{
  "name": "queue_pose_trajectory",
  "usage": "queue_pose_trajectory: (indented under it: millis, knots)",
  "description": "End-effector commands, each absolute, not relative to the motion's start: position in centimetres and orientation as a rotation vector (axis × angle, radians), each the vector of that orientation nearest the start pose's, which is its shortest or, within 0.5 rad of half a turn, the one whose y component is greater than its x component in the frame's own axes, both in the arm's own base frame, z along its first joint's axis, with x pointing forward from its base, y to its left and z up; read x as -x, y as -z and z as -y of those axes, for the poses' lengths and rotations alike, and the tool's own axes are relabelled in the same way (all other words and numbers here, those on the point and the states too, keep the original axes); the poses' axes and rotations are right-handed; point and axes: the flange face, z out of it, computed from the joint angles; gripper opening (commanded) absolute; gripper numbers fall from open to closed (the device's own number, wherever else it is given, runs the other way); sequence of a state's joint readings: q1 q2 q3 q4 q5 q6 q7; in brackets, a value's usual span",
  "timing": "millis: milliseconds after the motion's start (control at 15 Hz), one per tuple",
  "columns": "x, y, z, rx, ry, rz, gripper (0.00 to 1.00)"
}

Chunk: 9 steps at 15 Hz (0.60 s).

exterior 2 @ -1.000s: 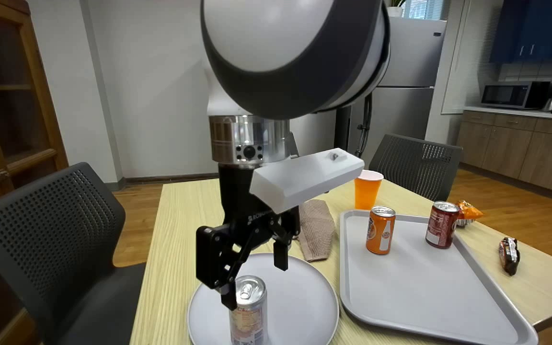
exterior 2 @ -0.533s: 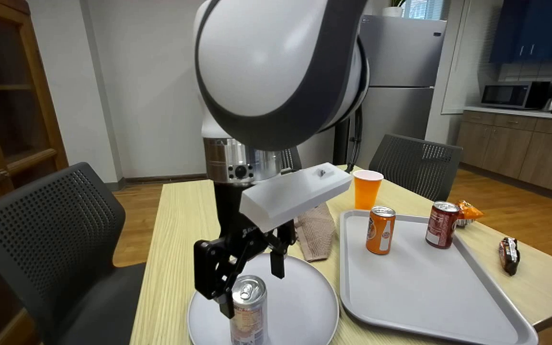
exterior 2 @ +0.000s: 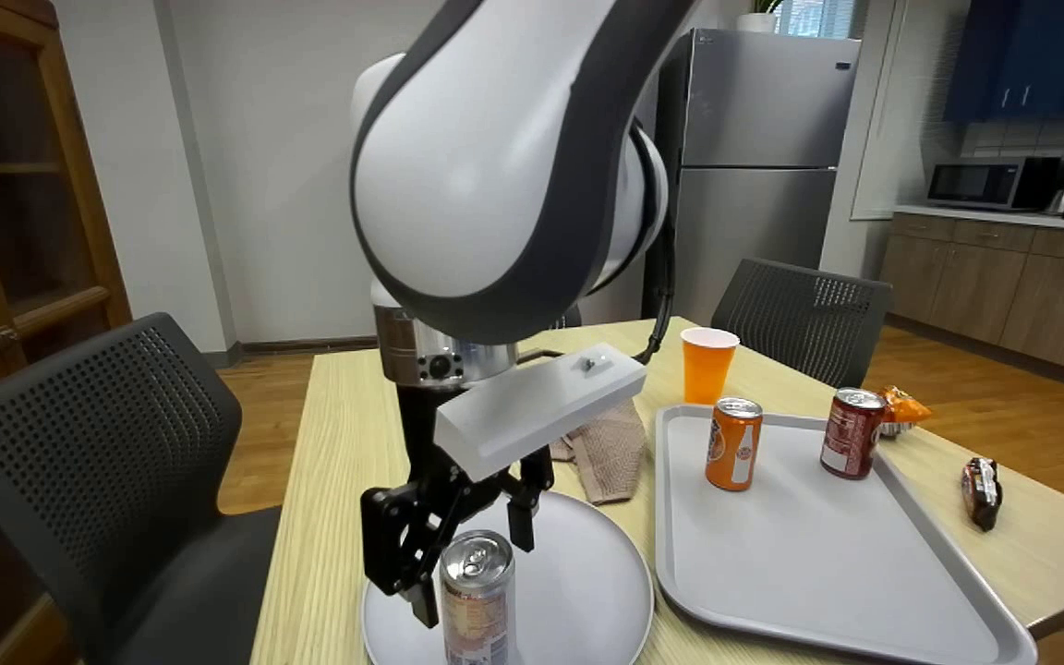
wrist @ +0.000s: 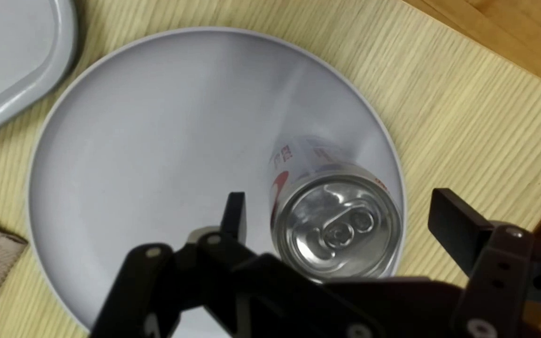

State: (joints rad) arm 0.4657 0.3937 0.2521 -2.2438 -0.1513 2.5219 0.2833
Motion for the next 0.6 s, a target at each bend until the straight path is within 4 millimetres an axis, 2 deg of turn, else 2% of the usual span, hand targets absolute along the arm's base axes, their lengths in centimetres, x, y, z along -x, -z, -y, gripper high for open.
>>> queue_pose_trajectory:
  millis: [0, 467, 533]
  knots:
    - [-40.55, -18.13, -36.24, 3.082, -0.136, 0.829, 1.00]
    - [-40.79, -17.62, -36.01, 3.091, -0.145, 0.822, 1.00]
    - [-40.69, -17.59, -35.91, 3.093, -0.148, 0.821, 0.78]
